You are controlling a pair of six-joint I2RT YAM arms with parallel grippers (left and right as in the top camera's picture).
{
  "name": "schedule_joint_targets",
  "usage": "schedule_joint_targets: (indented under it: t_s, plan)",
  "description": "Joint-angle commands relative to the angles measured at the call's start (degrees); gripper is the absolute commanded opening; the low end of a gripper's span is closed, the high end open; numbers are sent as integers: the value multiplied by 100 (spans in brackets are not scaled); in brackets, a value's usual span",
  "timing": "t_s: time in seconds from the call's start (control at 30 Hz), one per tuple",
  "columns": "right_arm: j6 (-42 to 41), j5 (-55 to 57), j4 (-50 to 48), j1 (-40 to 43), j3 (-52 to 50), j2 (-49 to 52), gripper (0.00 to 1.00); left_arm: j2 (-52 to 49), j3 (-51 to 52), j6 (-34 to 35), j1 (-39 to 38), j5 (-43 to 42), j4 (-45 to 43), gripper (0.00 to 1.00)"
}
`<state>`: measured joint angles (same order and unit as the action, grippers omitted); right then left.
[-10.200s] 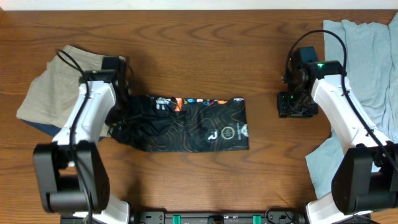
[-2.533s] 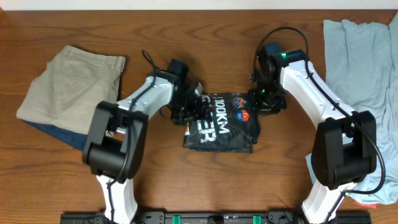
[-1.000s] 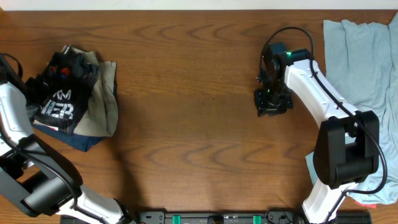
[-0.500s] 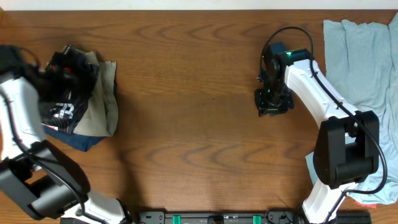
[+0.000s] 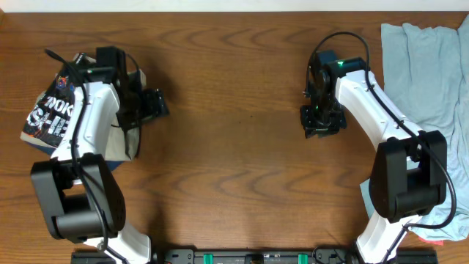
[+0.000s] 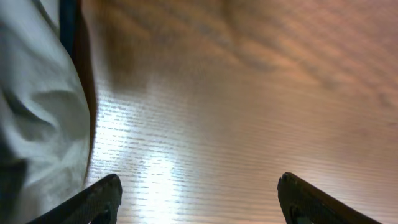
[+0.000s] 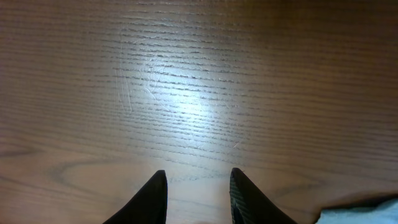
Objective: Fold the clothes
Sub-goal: 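Carry the jersey bundle left and place it on the khaki pants, then press the jersey flat on the pile and release with the left gripper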
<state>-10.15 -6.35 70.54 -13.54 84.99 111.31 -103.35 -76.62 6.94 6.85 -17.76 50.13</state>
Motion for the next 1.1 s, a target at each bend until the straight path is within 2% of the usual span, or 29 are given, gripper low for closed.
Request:
schedule_joint_targets:
  t_s: [0.0,0.17,0.37,0.57,0.73,0.9,1.03,1.07]
  plan:
    - [61,52,0,52,-26,-96,32,-210,361,-293,81,85,-214,82]
    - [61,52,15,52,-26,-96,32,-623,553,-439,269,142,-595,82]
    - [61,52,66,52,-26,-96,32,-1054,553,-192,721,1088,-1067,84]
    - [59,52,63,50,-26,-96,32,-1045,356,17,1220,1036,-1600,83]
    - [59,52,48,50,-26,-96,32,-1032,81,-131,1250,162,-1593,84]
    - [-22,52,15,55,-26,-96,32,-1001,79,-382,914,-483,-1410,84]
    - [-286,-61,-184,79,-26,-96,36,-1001,79,-529,308,-520,-1272,94]
    - [-315,-116,-225,85,-26,-96,40,-1001,79,-549,136,-518,-1255,95]
